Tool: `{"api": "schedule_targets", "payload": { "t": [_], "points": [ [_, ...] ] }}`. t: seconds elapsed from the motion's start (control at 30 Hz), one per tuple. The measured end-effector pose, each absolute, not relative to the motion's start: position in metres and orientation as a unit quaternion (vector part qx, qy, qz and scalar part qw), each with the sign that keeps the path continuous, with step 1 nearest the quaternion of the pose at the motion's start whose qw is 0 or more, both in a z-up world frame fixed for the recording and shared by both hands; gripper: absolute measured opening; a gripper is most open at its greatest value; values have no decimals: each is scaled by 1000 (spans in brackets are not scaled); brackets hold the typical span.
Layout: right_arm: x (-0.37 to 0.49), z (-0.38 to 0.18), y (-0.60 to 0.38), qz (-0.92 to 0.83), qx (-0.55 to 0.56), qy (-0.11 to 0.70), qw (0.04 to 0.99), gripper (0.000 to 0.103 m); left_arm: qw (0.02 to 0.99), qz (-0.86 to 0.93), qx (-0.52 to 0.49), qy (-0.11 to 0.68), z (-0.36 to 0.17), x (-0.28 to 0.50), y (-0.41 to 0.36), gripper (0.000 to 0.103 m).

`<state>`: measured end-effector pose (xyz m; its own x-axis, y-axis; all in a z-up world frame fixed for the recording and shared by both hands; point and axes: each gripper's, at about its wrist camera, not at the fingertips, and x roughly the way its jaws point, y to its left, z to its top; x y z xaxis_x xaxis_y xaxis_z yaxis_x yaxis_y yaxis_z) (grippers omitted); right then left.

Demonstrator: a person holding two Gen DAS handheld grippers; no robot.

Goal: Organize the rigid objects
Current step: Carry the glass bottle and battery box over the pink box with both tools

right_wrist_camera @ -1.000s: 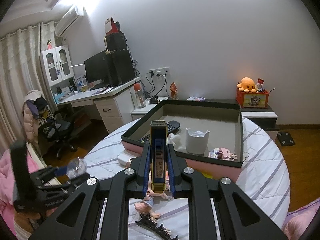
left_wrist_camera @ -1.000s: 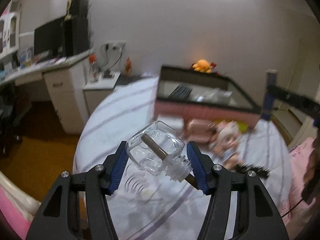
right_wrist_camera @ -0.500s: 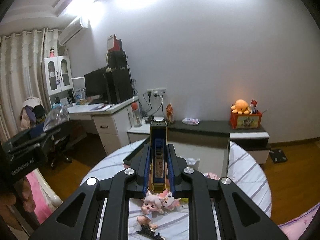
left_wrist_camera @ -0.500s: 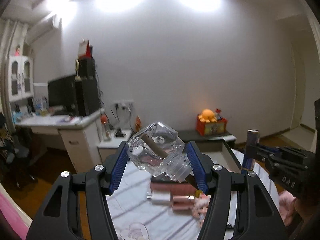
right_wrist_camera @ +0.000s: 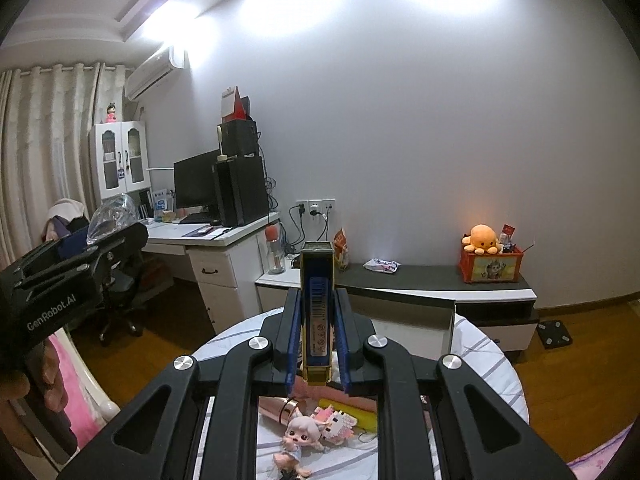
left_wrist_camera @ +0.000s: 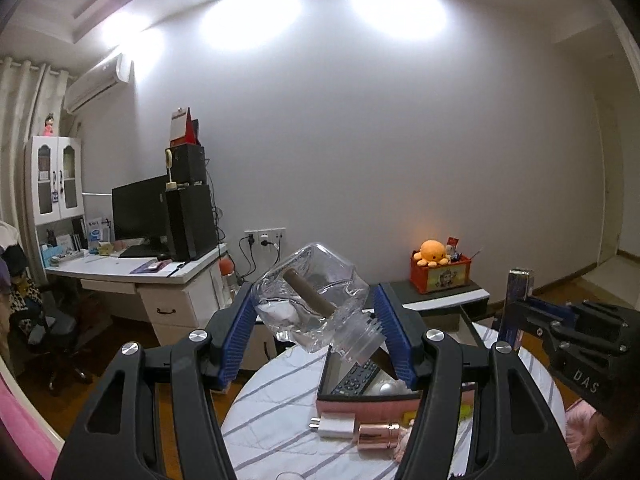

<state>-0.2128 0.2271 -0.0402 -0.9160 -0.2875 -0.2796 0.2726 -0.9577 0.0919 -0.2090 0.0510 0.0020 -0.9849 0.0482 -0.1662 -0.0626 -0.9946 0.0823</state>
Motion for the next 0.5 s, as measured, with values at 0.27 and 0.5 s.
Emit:
{"api": "schedule_targets", "payload": {
  "t": [0.27,0.5],
  "points": [
    [-238,-46,234,-977,158,-23,140,16,42,993,-97,47,-4,-242,65,61],
    [-284,-73,242,-971,197,-28,136,16,66,986,-153,32,-36,-302,75,61]
  ]
}}
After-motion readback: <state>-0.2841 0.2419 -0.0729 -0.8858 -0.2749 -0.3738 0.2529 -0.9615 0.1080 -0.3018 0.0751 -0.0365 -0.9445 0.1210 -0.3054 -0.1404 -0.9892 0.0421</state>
